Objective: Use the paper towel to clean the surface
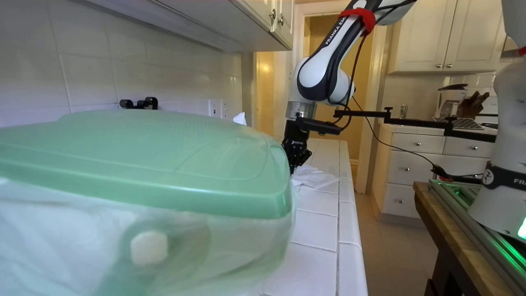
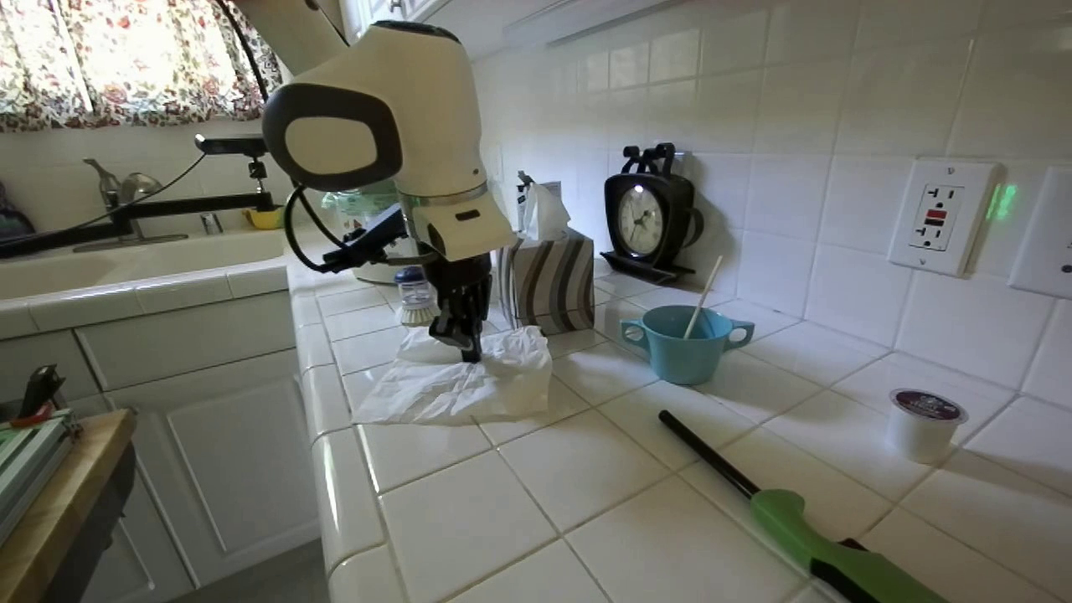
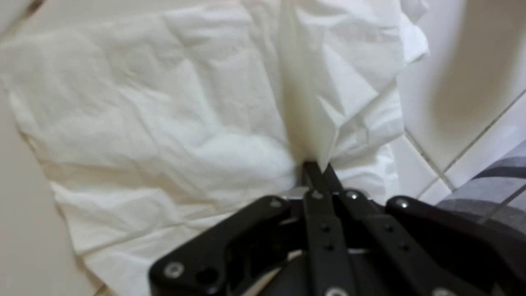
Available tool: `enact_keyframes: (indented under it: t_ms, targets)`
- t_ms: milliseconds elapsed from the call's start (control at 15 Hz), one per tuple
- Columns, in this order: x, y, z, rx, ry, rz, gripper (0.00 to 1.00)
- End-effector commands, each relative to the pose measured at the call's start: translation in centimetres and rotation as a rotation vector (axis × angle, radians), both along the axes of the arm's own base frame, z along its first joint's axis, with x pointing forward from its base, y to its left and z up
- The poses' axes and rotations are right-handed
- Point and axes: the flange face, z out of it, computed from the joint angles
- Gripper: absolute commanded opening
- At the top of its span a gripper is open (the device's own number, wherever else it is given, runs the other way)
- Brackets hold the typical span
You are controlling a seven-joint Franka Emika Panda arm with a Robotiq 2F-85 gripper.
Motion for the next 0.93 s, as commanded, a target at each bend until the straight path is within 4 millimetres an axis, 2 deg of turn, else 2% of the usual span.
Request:
enact_keyframes:
  t_ms: [0,200,400,667,867]
  targets:
    - [-1.6,-0.6,-1.0,0.027,0.048,0.018,0.00]
    - [-2.2,-3.0,-0.9,0.020,0.069,-0.031,0.00]
    - [-1.7,-5.2,-0.4,-0.006,0.061,-0.062,0.00]
    - [0.0,-6.9,0.4,-0.049,0.022,-0.057,0.00]
    - [2.5,-8.0,2.2,-0.086,-0.034,-0.042,0.00]
